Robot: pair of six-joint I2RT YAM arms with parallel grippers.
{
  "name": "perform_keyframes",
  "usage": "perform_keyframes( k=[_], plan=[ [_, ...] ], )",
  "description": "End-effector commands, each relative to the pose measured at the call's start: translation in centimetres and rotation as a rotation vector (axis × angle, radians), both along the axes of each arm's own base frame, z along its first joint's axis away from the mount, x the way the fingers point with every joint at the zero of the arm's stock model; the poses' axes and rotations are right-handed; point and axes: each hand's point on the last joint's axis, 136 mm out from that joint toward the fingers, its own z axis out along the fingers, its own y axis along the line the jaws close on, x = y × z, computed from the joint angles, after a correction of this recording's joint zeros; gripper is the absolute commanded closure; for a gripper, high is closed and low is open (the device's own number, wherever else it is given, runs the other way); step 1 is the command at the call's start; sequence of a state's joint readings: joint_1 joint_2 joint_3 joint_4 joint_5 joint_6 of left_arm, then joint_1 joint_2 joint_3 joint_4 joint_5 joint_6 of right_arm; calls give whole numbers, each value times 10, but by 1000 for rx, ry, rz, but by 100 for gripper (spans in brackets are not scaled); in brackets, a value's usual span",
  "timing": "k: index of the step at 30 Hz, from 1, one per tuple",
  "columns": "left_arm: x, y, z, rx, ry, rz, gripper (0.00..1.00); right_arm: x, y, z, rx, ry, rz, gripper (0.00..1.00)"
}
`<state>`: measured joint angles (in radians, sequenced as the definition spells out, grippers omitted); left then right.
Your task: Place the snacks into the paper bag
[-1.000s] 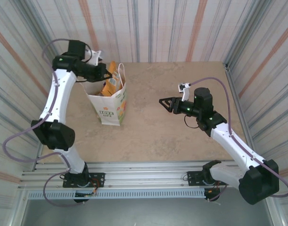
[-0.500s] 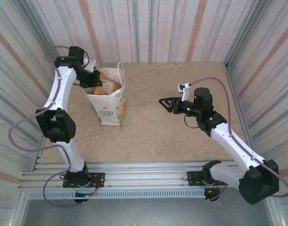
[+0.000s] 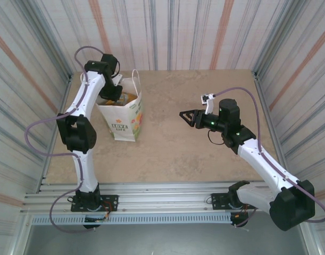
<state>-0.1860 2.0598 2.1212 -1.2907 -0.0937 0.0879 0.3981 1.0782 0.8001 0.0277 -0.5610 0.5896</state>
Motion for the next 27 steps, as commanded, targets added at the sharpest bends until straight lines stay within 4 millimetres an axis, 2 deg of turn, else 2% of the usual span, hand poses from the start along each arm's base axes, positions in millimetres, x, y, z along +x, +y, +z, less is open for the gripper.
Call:
perform_keyframes(
  k=[1, 4, 7, 11, 13, 17, 20, 24, 27],
  plan=[
    [-8, 11, 12, 74, 10, -7, 61, -1, -5, 2, -21, -31, -12, 44],
    [-13, 4, 39, 14, -50, 1, 48, -1, -5, 0, -26, -27, -15, 44],
    [-18, -7, 76, -74, -144, 4, 40, 1, -6, -1, -35, -20, -24, 43],
    [-28, -16, 120, -172, -266, 1, 37, 4, -9, -5, -64, 1, -42, 43],
    [-34, -19, 134, -203, -300, 1, 36, 5, -10, -7, -83, 10, -50, 43],
    [-47, -26, 156, -277, -346, -2, 34, 9, -17, -14, -145, 36, -81, 43],
    [-55, -31, 166, -327, -376, -8, 35, 10, -19, -19, -176, 52, -81, 43],
    [-60, -44, 168, -404, -383, -35, 38, 14, -20, -23, -200, 71, -88, 43],
    [-65, -54, 167, -436, -369, -46, 38, 21, -30, -37, -275, 125, -146, 43]
  ],
)
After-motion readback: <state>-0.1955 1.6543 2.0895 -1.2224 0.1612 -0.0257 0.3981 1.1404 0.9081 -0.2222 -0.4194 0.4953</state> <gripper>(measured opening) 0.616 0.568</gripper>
